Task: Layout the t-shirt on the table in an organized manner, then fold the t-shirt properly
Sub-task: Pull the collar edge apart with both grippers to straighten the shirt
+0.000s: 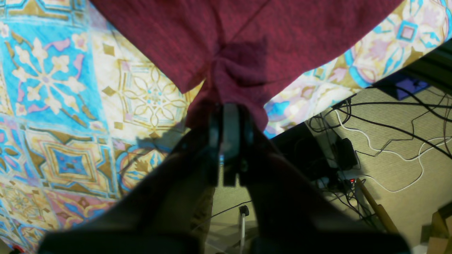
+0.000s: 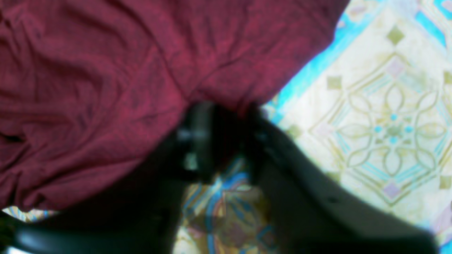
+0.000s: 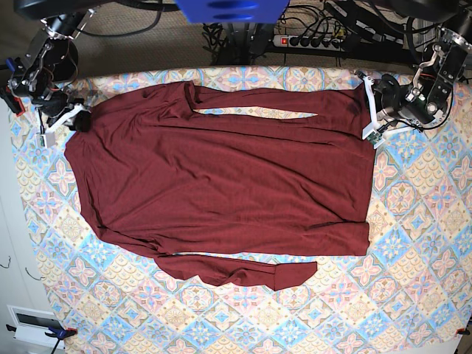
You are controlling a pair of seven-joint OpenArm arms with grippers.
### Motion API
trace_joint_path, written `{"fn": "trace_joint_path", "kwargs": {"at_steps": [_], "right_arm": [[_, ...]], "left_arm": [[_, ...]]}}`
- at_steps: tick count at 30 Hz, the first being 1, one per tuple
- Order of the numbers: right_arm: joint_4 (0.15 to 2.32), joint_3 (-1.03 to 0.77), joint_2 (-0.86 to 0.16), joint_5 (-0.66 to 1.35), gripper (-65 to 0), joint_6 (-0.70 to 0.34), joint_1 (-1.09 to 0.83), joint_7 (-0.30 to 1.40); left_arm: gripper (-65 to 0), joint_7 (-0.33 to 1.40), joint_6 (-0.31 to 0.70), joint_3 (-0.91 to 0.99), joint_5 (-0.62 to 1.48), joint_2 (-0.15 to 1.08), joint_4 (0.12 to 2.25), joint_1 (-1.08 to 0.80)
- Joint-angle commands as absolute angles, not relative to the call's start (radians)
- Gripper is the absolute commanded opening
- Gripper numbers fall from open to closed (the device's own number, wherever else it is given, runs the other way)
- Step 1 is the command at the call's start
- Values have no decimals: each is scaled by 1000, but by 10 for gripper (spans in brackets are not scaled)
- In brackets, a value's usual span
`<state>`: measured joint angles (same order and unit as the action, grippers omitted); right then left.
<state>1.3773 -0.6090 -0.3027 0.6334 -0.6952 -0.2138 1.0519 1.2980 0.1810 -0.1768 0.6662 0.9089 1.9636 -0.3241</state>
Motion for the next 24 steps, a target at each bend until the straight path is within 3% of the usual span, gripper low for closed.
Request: {"fn": "trace_joint_path", "kwargs": {"at_steps": [1, 3, 15, 24], "right_arm": [[1395, -613, -320, 633, -603, -698, -214, 1086], [1408, -624, -323, 636, -638, -698, -214, 1113], [1524, -782, -325, 636, -639, -698, -220, 1179], [1523, -782, -325, 636, -639, -698, -214, 1181]], "left_arm": [[-650, 1296, 180, -165, 670, 931, 1986, -318], [-650, 1296, 180, -171, 670, 934, 2018, -332], [-650, 1293, 180, -165, 680, 1038, 2095, -466], [-650, 1113, 180, -162, 931, 1101, 2098, -466]]}}
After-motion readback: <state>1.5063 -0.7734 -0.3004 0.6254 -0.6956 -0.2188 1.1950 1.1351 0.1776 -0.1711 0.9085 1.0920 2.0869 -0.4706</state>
